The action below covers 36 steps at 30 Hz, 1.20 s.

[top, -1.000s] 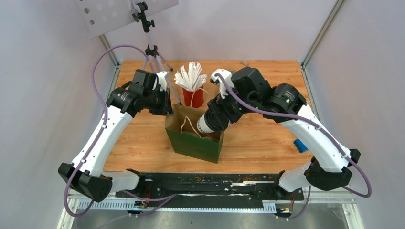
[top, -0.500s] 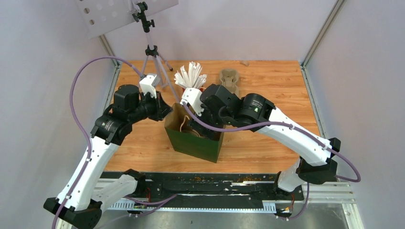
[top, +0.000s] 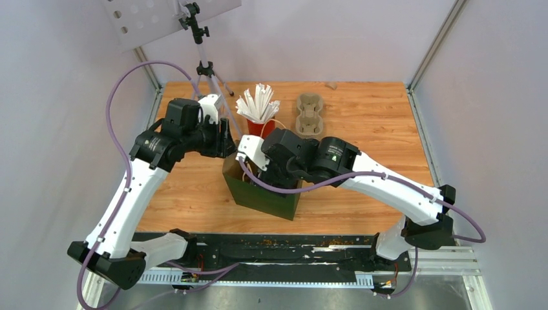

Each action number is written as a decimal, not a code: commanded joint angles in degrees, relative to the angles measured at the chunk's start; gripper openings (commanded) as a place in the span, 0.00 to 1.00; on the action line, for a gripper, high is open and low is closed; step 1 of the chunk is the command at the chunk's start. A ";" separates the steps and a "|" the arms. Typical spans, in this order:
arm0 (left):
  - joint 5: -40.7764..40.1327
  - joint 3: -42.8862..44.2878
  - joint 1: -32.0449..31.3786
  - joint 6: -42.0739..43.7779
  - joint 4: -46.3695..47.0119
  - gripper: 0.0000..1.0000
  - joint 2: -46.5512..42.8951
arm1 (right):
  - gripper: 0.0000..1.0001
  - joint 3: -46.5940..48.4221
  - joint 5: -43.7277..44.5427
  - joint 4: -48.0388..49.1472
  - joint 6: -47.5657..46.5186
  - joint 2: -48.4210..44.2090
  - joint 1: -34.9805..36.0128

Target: Pack the takeout coffee

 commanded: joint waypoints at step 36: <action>3.43 -19.14 0.20 2.99 22.91 0.00 -17.69 | 0.71 -13.82 5.72 16.05 -7.23 -5.23 3.47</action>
